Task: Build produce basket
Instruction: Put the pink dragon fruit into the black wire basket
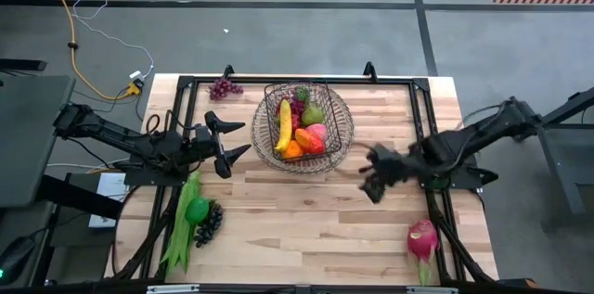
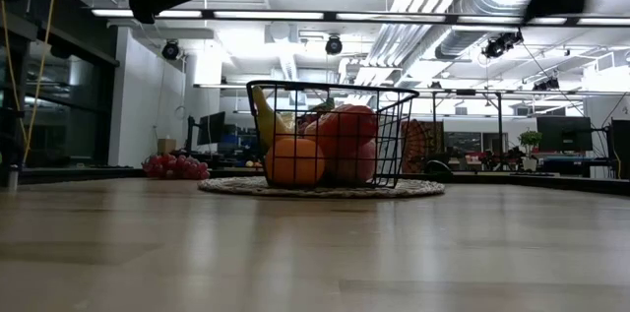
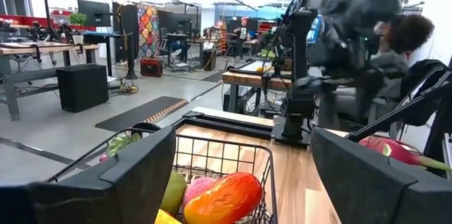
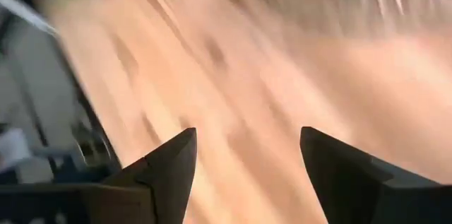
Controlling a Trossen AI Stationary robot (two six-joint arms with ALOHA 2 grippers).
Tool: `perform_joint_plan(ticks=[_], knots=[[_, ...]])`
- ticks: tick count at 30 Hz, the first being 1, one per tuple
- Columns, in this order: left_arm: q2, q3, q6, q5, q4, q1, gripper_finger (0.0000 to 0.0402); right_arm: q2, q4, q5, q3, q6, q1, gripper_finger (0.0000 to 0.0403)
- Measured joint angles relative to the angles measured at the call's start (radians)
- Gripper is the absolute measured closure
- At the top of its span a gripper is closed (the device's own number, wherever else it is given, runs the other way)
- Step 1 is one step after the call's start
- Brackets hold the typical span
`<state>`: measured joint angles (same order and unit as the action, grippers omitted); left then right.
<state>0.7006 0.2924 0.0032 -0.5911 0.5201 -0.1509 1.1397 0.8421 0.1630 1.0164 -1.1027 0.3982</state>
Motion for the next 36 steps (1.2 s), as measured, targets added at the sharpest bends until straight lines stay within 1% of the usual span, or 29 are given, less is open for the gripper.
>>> perform_joint_plan(ticks=[2,4,7,9,11,16,19,21,26,29,32,36], knots=[[0.000,0.000,0.000,0.000,0.000,0.000,0.0084,0.064,0.183,-0.059,0.075,-0.213,0.093,0.0159],[0.000,0.000,0.000,0.000,-0.002,0.000,0.0084,0.136,0.296,-0.159,0.142,-0.400,0.178,0.0159],[0.000,0.000,0.000,0.000,-0.002,0.000,0.0084,0.233,0.379,-0.312,0.229,-0.622,0.281,0.0159],[0.000,0.000,0.000,0.000,-0.002,0.000,0.0084,0.299,0.400,-0.385,0.282,-0.737,0.331,0.0159],[0.000,0.000,0.000,0.000,-0.003,0.000,0.0084,0.358,0.421,-0.455,0.329,-0.815,0.365,0.0159],[0.000,0.000,0.000,0.000,-0.003,0.000,0.0084,0.478,0.422,-0.603,0.402,-0.935,0.412,0.0159],[0.000,0.000,0.000,0.000,-0.003,0.000,0.0084,0.534,0.402,-0.702,0.412,-0.996,0.432,0.0159],[0.000,0.000,0.000,0.000,-0.003,0.000,0.0084,0.572,0.373,-0.745,0.409,-1.032,0.449,0.0159],[0.000,0.000,0.000,0.000,-0.003,0.000,0.0084,0.651,0.241,-0.764,0.409,-1.082,0.480,0.0159],[0.000,0.000,0.000,0.000,-0.003,0.000,0.0084,0.683,0.207,-0.765,0.409,-1.118,0.488,0.0159],[0.000,0.000,0.000,0.000,-0.003,0.000,0.0084,0.713,0.246,-0.772,0.409,-1.123,0.498,0.0159],[0.000,0.000,0.000,0.000,-0.003,0.000,0.0084,0.749,0.328,-0.848,0.408,-1.123,0.503,0.0159]])
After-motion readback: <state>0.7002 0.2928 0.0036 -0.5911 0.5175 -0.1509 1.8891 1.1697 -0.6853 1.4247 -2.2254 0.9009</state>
